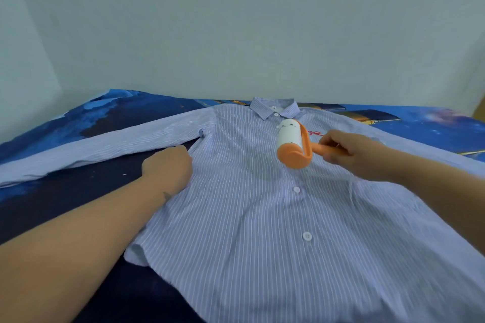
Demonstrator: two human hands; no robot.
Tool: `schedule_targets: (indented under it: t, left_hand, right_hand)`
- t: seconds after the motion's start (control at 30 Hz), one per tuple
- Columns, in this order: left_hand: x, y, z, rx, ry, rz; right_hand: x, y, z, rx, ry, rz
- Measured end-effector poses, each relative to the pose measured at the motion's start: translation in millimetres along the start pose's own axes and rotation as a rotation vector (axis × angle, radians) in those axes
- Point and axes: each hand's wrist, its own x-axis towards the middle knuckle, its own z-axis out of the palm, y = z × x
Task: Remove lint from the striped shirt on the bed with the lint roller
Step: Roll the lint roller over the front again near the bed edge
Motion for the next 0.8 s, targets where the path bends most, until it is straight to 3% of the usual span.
schedule_targets:
  t: [0.17, 0.4, 0.67, 0.8]
  left_hand:
    - [-6.1, -11.6, -8.3, 0.008, 0.019, 0.061]
    - [-25.8, -6.3, -21.3, 0.238, -0.084, 0.012]
    - [-41.9, -19.4, -18.5, 0.116, 0.129, 0.094]
    - [-43.3, -22.0, -16.6, 0.101, 0.144, 0.11]
  right_hand:
    - [-13.0, -6.3, -9.7, -0.044, -0.096, -0.028]
    - [1.2, -78.1, 15.7, -0.104, -0.163, -0.228]
    - [21.6, -135.4, 47.8, -0.116, -0.229, -0.341]
    - [26.1, -146.7, 47.1, -0.107, -0.274, -0.359]
